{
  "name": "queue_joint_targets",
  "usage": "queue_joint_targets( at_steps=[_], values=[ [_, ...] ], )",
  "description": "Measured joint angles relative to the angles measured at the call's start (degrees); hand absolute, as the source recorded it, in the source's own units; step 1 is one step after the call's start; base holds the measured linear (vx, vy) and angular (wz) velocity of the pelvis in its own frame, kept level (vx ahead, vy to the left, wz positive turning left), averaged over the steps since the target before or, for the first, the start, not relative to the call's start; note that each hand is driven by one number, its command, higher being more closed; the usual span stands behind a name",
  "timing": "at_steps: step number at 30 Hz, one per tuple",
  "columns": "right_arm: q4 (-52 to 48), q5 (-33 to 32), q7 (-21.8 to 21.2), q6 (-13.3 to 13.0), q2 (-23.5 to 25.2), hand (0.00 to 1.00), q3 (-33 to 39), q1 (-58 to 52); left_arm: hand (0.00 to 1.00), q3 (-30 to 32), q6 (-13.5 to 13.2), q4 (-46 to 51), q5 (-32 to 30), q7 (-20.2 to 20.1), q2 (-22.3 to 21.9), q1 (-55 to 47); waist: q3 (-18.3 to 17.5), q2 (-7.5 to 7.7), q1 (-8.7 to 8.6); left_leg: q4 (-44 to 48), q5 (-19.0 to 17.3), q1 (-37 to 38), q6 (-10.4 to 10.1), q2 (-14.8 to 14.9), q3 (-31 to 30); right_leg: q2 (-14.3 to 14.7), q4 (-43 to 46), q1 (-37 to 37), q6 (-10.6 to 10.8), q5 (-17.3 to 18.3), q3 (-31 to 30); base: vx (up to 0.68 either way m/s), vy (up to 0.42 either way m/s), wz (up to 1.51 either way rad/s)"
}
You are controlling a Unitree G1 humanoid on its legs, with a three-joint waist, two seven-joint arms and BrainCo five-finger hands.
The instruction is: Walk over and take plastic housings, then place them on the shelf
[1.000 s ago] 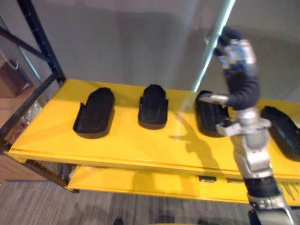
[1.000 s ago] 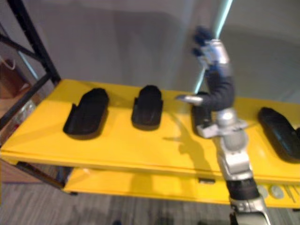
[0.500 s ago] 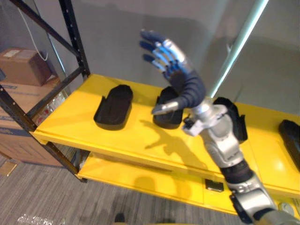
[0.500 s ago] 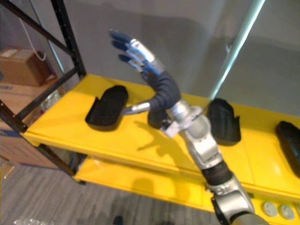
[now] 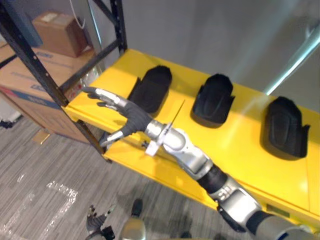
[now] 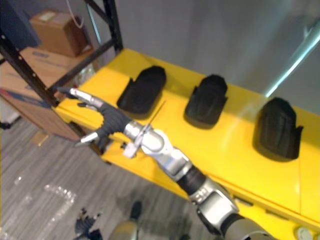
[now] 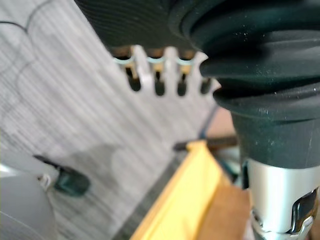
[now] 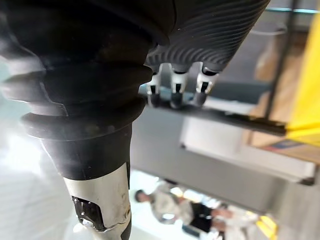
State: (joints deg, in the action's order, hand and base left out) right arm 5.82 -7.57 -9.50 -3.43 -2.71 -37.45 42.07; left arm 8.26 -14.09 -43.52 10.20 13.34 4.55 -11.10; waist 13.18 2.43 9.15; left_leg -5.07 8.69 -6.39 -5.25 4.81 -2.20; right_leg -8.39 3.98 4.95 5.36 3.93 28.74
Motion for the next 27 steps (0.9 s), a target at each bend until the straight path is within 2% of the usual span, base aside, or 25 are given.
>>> queue_joint_targets(
  at_steps=[3,9,11,17,20,22,27],
  values=[
    [0.09,1.64,-0.45,0.53,0.00,0.00,-0.33,0.12,0.00,-2.71,0.48,1.96,0.02,-0.43,0.95,0.13,0.63,-0.16,0.10,0.26,0.28,-0.72,-0.35,0.06,-0.25,-0.38,2.20,-1.46,0.28,1.08,0.00,0.02,-0.014,0.03],
    [2.64,6.43,-0.71,2.74,-0.35,0.00,-2.67,1.22,0.00,-5.78,1.94,5.76,0.20,-1.07,1.97,2.05,4.79,-1.59,0.39,0.30,0.72,-1.16,-0.71,0.43,-0.48,-1.17,7.60,-4.00,-0.23,4.00,-0.36,-0.01,-0.042,0.02],
    [3.43,8.32,0.25,3.00,-0.36,0.00,-3.34,1.56,0.00,-7.68,2.16,6.47,0.32,-1.18,2.19,2.21,5.79,-2.37,0.76,0.30,0.83,-1.70,-0.74,0.47,-0.55,-1.55,9.25,-5.15,-0.25,4.92,-0.40,-0.02,-0.044,0.02],
    [8.88,11.96,3.68,3.52,-0.64,0.00,-1.73,3.79,0.00,-9.64,2.82,8.35,1.03,-1.37,2.64,2.14,7.58,-2.90,1.29,0.31,0.83,-2.01,-0.73,0.38,-0.72,-2.31,12.18,-6.45,-0.41,6.84,-0.29,-0.01,-0.059,0.03],
    [10.99,13.82,5.75,3.57,-1.25,0.00,-0.91,5.57,0.00,-9.96,3.30,9.22,1.16,-1.41,2.79,2.18,8.21,-3.25,1.25,0.32,0.89,-2.63,-0.73,0.34,-0.89,-2.38,12.63,-7.11,-0.39,7.10,-0.15,0.00,-0.044,0.04],
    [13.03,15.18,9.44,3.72,-1.17,0.00,0.45,6.53,0.00,-11.68,4.24,9.79,1.16,-1.97,3.70,2.18,8.36,-3.52,1.49,0.33,0.90,-2.67,-0.73,0.20,-1.14,-2.47,12.62,-6.96,-0.39,7.29,0.03,0.01,-0.043,0.07],
    [15.65,15.18,15.86,3.43,-1.21,0.00,6.11,9.45,0.00,-12.06,4.34,11.18,1.25,-2.72,3.79,2.09,8.71,-4.07,2.37,0.34,0.92,-2.63,-0.74,0.13,-1.82,-2.53,12.89,-6.58,-0.42,7.75,0.74,-0.01,-0.041,0.07]
  ],
)
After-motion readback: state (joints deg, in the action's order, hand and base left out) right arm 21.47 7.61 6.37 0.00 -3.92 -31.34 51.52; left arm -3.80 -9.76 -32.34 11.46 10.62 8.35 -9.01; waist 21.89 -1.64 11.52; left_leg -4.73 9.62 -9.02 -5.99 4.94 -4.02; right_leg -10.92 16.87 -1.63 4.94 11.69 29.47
